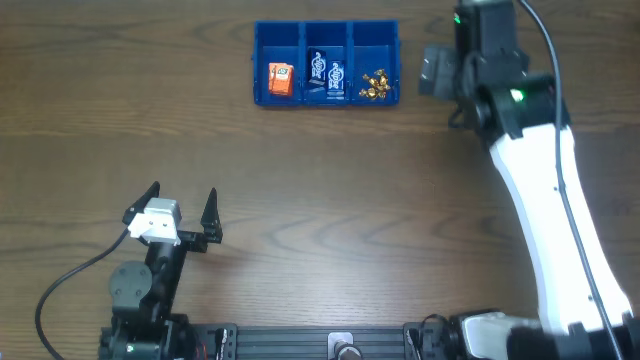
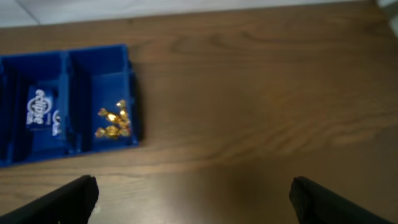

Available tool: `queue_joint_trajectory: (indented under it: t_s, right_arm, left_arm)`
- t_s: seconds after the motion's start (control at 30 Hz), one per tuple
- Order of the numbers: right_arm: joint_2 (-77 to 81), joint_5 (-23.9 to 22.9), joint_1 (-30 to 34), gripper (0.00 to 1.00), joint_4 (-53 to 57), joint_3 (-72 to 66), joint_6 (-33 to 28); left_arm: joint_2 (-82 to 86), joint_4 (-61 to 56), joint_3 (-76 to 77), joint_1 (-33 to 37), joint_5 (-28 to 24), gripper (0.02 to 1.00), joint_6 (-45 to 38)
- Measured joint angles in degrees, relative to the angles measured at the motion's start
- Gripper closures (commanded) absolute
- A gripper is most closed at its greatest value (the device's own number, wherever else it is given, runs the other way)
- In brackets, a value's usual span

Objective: Sort Candies Into Trays

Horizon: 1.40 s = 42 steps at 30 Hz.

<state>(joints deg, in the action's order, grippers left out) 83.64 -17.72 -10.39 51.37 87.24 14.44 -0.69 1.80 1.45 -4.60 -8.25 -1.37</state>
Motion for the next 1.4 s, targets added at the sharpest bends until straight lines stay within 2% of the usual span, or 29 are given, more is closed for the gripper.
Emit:
queue_joint_trajectory:
  t_s: [0.2, 0.4, 0.57, 0.67, 0.9, 1.1, 1.4]
  right_arm:
    - [-21.53, 0.09, 2.64, 0.003, -7.32, -18.8, -0.74]
    - [-40.3, 1.49, 2.95, 0.003, -21.24, -42.51, -2.84]
    - [-56.37, 7.5, 10.4, 0.003, -28.76, -55.6, -6.1]
    - [-64.41, 10.05, 11.08, 0.003, -31.82, -61.24, -7.56]
    - [-81.7, 11.32, 11.08, 0.003, -35.58, -74.23, -8.41]
    - [-83.06, 11.58, 11.08, 0.003, -47.36, -83.12, -8.63]
    - [-83.06, 11.69, 11.08, 0.005, -47.36, -86.58, -8.63]
  left_arm:
    - [0.0, 0.0, 0.0, 0.0, -0.02, 0.02, -0.04]
    - [0.0, 0.09, 0.02, 0.0, 0.0, 0.02, -0.15]
    - [0.0, 0.07, 0.02, 0.0, -0.02, 0.02, -0.15]
    - [0.0, 0.07, 0.02, 0.0, 0.0, 0.02, -0.15]
    - [0.0, 0.07, 0.02, 0.0, 0.0, 0.02, -0.17]
    - [0.0, 0.09, 0.02, 0.0, 0.0, 0.02, -0.15]
    - [0.0, 0.09, 0.02, 0.0, 0.0, 0.02, -0.15]
